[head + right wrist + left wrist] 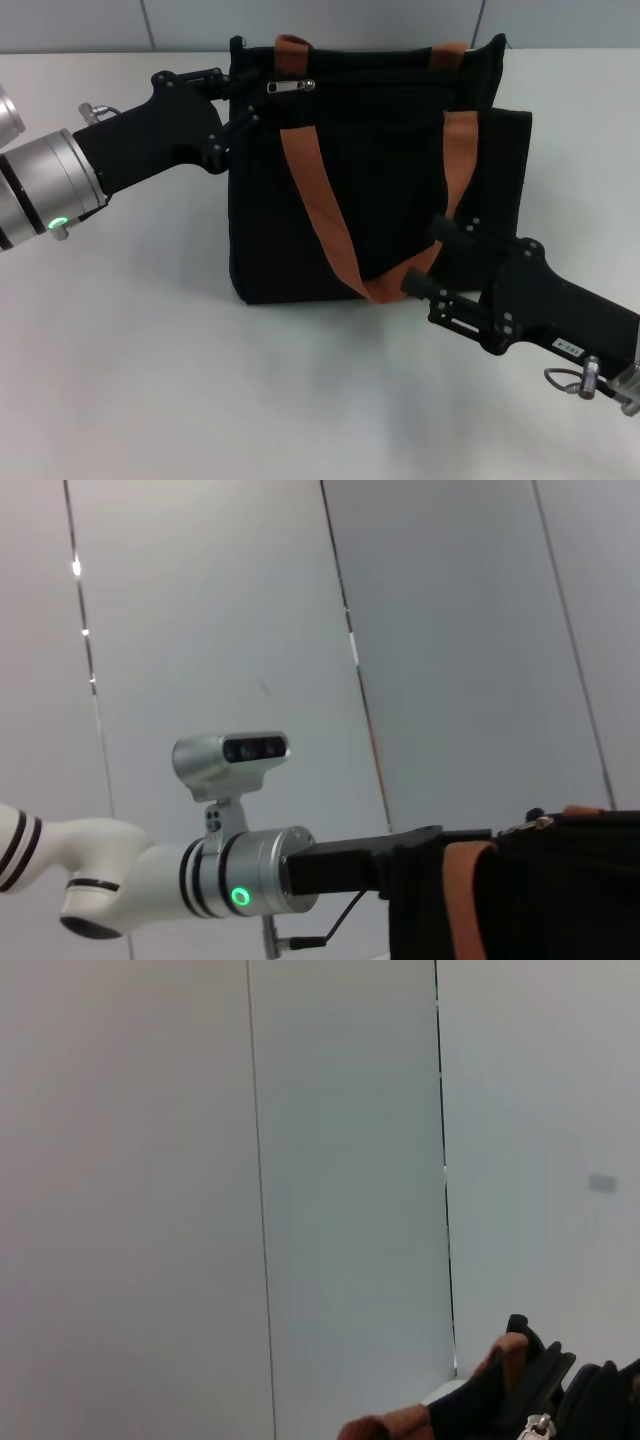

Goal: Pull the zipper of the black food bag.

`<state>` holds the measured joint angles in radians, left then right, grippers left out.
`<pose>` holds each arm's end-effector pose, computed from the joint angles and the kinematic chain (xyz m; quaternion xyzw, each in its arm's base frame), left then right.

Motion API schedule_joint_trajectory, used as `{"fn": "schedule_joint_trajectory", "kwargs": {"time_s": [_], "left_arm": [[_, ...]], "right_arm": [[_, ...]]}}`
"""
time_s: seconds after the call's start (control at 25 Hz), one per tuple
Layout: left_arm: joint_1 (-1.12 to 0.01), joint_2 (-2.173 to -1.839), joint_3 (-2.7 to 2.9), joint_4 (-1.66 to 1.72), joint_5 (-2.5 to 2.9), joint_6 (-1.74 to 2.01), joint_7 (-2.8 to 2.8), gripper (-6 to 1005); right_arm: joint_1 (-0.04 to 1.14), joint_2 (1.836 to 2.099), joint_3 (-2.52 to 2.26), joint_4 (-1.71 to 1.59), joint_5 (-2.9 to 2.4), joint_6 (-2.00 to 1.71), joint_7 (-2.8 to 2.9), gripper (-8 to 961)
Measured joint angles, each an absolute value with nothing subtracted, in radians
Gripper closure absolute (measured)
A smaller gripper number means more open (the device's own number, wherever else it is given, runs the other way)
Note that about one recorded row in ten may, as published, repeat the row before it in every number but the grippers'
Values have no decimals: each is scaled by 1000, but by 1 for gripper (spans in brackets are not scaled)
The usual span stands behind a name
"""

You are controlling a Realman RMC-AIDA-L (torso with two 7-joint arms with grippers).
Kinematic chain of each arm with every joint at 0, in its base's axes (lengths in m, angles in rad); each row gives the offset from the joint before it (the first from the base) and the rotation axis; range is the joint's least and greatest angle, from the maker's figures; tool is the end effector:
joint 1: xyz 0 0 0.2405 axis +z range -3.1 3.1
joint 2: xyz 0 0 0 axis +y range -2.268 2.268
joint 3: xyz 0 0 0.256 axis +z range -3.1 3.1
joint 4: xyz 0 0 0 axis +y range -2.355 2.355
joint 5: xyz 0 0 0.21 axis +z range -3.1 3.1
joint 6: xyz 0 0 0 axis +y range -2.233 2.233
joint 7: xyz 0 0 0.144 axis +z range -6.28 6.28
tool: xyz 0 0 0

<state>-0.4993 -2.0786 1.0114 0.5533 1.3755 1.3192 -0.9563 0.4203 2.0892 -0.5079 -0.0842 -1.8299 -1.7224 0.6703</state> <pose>-0.2344 0.3575 -0.0095 -0.8968 -0.0873 -0.3339 0.2768 0.2708 0.2418 -0.0545 -0.8652 0.1476 0.4401 0.1896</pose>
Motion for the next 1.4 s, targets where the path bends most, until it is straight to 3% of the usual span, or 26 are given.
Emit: {"fn": "schedule_joint_trajectory", "kwargs": {"time_s": [0.44,1.4], "left_arm": [[-510,-2079,1031,555,1304,1328,-956,968],[-547,-2080,1361,616,1013,1295,-956,965]], "right_arm": [[418,2084,-340,-44,-1827,-1844,779,263],[554,2087,-168,-3,-1820,-1727,1215,263]]}}
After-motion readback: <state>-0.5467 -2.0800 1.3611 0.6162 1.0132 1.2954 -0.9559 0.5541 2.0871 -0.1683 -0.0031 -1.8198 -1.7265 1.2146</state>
